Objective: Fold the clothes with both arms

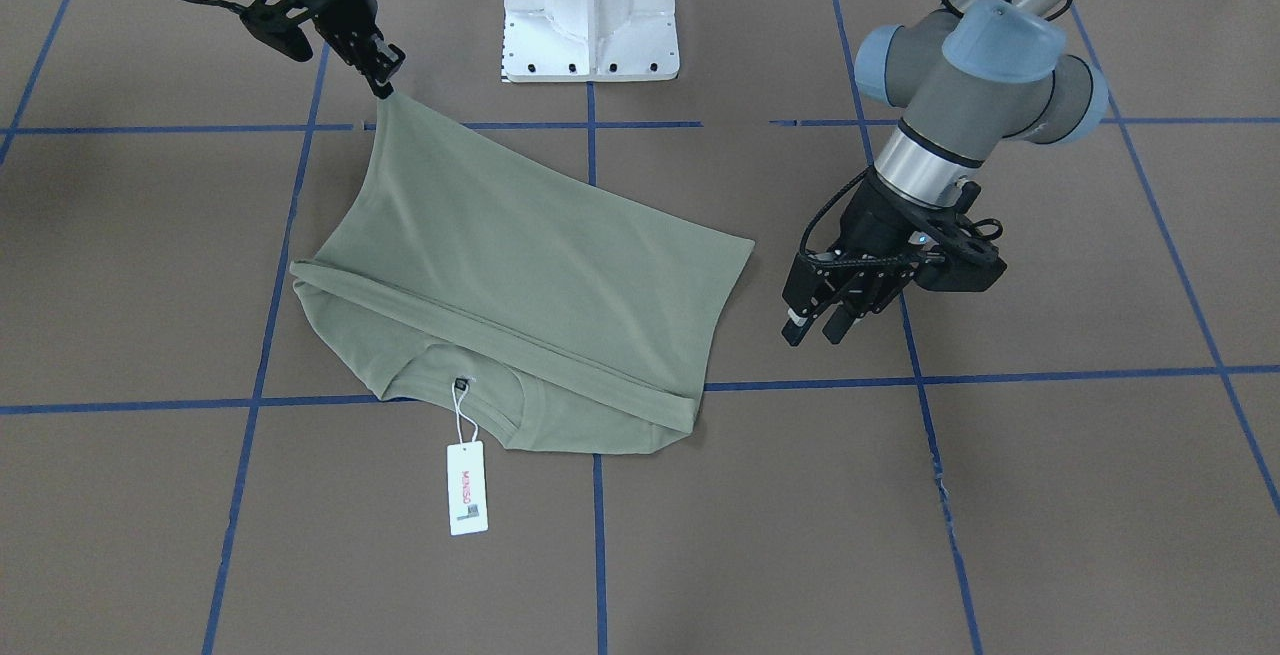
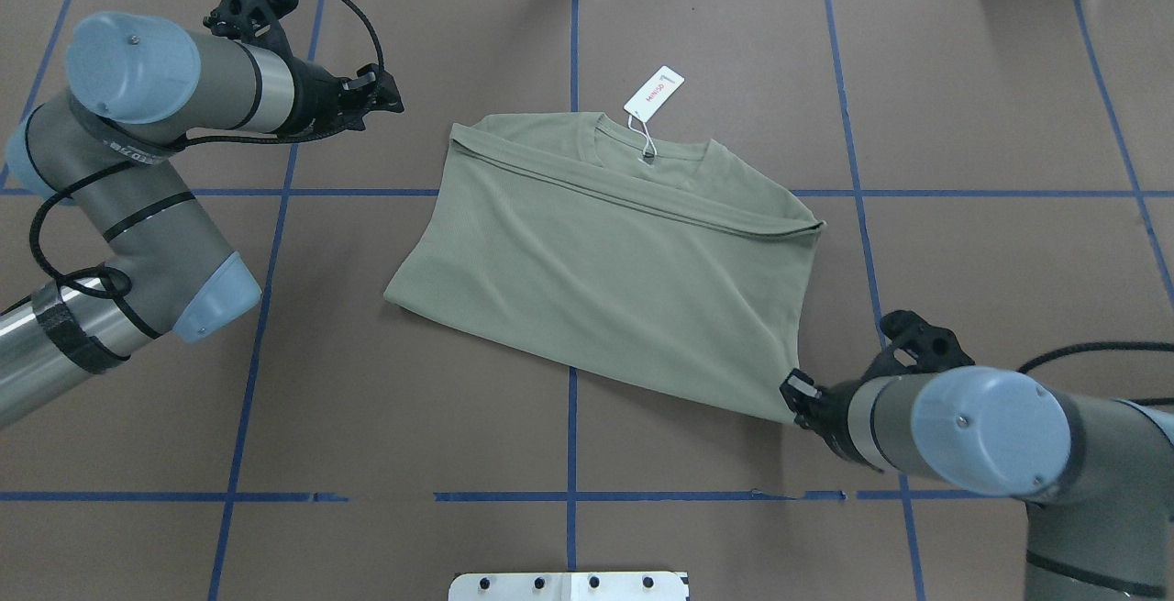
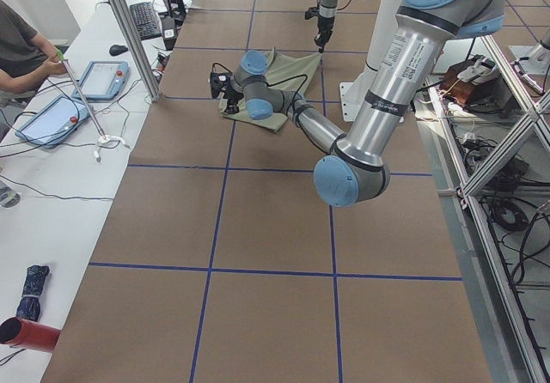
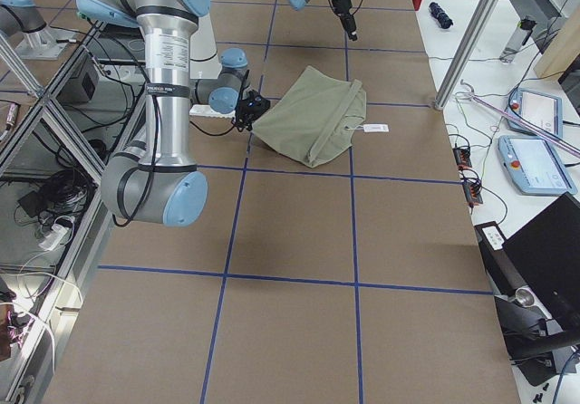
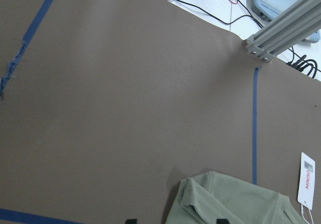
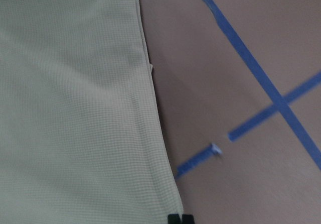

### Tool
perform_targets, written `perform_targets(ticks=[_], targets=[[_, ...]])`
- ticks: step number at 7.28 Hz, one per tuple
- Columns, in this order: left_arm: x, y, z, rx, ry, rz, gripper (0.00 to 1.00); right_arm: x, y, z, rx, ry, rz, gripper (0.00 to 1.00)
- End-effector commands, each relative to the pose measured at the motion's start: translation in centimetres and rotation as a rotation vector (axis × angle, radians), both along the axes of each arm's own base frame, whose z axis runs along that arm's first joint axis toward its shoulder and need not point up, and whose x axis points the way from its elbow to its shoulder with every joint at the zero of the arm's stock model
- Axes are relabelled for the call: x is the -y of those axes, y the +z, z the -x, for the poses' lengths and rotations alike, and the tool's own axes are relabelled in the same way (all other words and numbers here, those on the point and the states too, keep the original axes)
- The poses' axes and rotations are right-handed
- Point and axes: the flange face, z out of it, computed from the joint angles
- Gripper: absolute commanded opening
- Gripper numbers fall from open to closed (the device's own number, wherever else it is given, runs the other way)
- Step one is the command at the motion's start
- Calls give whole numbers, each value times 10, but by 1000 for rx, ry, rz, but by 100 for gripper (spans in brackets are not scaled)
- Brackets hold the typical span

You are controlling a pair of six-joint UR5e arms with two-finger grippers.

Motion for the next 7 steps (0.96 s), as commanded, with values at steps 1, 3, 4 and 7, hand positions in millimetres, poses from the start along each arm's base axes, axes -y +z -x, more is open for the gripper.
perform_targets(ticks=[1, 3, 4, 7], targets=[[-35, -15, 14, -83, 57, 50, 61, -72, 4, -9, -18, -199, 39, 0], [-51, -22, 7, -118, 104, 90, 61, -122, 5, -3, -24, -326, 40, 0], [-53, -22, 4, -121, 109, 99, 61, -140, 8, -4, -36, -371, 38, 0], [-101, -17, -27, -163, 153, 222, 65, -137, -5, -13, -10, -355, 41, 100]])
